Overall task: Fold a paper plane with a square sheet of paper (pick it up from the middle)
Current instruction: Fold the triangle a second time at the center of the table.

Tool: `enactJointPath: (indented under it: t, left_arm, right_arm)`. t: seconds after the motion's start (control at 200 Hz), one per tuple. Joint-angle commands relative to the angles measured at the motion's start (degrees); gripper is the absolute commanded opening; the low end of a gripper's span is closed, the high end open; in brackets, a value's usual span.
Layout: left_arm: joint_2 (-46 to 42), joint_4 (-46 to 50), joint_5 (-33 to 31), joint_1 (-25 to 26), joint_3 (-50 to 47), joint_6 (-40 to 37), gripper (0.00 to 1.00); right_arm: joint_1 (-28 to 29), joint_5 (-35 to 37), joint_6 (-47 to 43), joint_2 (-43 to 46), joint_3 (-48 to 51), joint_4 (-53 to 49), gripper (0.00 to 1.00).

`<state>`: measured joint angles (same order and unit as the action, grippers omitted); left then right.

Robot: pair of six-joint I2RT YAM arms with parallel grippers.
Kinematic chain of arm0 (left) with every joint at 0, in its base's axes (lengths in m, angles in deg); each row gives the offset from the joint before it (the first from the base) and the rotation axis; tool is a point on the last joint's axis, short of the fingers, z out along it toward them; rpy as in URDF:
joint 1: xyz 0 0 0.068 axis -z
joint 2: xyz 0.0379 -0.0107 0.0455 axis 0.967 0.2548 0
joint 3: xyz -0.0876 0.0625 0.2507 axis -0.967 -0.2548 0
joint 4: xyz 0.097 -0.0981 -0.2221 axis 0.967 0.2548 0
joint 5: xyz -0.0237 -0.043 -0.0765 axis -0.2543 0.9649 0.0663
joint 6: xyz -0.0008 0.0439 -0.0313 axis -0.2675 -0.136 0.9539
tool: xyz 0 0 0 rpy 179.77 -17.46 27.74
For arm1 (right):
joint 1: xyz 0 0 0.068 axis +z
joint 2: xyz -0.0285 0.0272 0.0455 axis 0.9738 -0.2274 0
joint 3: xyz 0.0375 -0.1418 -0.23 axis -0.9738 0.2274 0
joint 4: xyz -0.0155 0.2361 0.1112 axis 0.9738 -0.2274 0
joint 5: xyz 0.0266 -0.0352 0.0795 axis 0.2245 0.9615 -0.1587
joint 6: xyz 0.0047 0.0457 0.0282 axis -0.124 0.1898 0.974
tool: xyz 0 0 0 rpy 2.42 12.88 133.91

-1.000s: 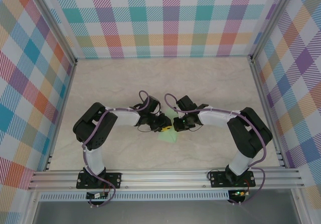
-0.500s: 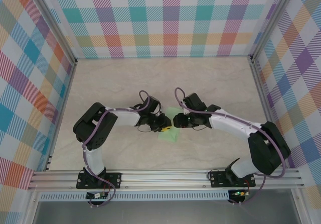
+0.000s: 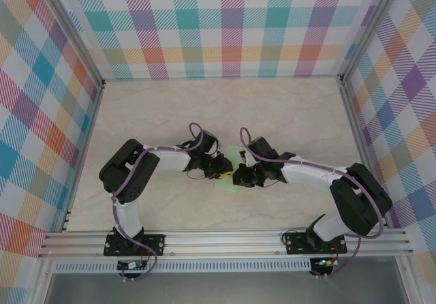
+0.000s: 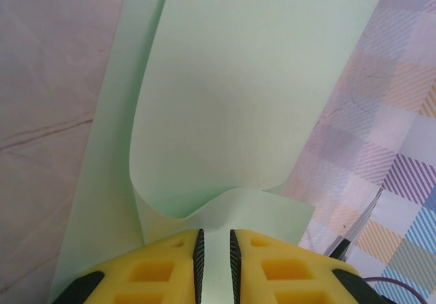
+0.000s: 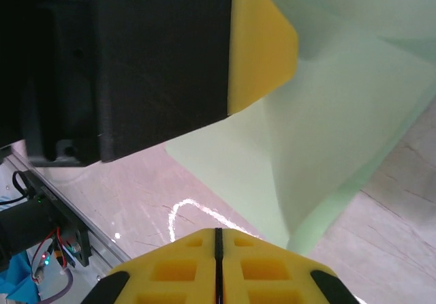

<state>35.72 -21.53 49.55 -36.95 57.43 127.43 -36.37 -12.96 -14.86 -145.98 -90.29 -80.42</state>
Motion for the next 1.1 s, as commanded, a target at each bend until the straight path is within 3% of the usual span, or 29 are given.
enactJointPath:
  t: [0.0, 1.095]
  left_arm:
    - [2.78, 2.58, -1.58, 1.2, -0.85, -1.09, 0.2]
    - [3.16, 3.22, -1.99, 1.27, -1.18, -1.45, 0.2]
  right_arm:
    - [0.9, -1.07, 1.41, -2.87, -2.79, 1.13, 0.08]
    - [0.94, 4.55, -0.75, -9.78, -0.19, -3.09, 0.1]
